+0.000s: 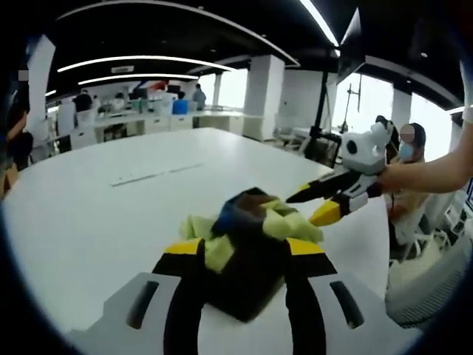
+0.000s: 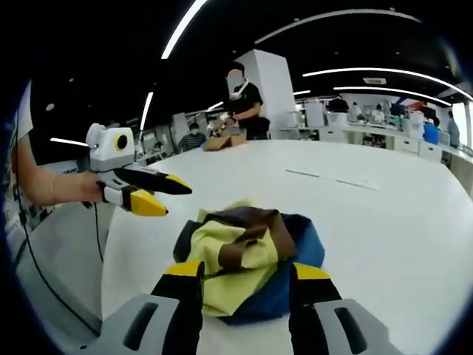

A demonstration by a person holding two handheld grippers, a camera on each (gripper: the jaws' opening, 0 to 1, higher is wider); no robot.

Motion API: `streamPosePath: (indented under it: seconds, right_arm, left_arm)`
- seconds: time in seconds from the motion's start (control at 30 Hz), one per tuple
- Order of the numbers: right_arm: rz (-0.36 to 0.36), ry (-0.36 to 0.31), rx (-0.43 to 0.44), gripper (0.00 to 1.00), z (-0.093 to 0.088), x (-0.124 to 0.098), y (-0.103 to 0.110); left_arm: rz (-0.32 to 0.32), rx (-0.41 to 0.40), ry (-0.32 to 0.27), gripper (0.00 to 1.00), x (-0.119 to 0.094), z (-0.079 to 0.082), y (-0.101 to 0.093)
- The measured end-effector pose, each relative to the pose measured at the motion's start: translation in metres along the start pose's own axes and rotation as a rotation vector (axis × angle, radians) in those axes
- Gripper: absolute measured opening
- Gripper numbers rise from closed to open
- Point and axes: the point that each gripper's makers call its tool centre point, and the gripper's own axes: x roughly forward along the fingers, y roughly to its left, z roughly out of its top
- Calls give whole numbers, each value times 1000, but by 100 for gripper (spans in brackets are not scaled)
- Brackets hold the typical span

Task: Fold the garment on the visible template until the final outline fits inside the template.

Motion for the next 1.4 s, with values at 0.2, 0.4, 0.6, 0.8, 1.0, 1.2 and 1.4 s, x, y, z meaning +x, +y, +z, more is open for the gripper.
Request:
streamPosePath:
  seconds: [0.2, 0.4, 0.6, 0.8, 1.0, 1.2, 1.4]
  right_arm:
    - [11, -6, -8, 40, 1, 6, 0]
    - [29, -3, -15, 37, 1, 12, 1]
    - [45, -1, -36, 33, 1, 17, 4]
    - [33, -6, -47, 29, 1, 21, 3]
    - [43, -16, -35, 8, 3, 24, 9]
    - [36, -29, -41, 5, 9, 25, 11]
    - [22, -119, -11, 0, 35, 16, 12]
  left_arm:
    - [-28, 3, 18, 29, 20, 0, -3]
    - [-58, 11, 47, 27, 37, -2, -4]
    - [-58, 22, 112, 23, 45, -16, 1]
    - [-56, 7, 143, 12, 46, -23, 2]
    - [-52, -31, 146, 2, 42, -24, 2]
    - [-47, 31, 140, 0, 33, -18, -3]
    - [-41, 27, 82, 0, 20, 3, -8]
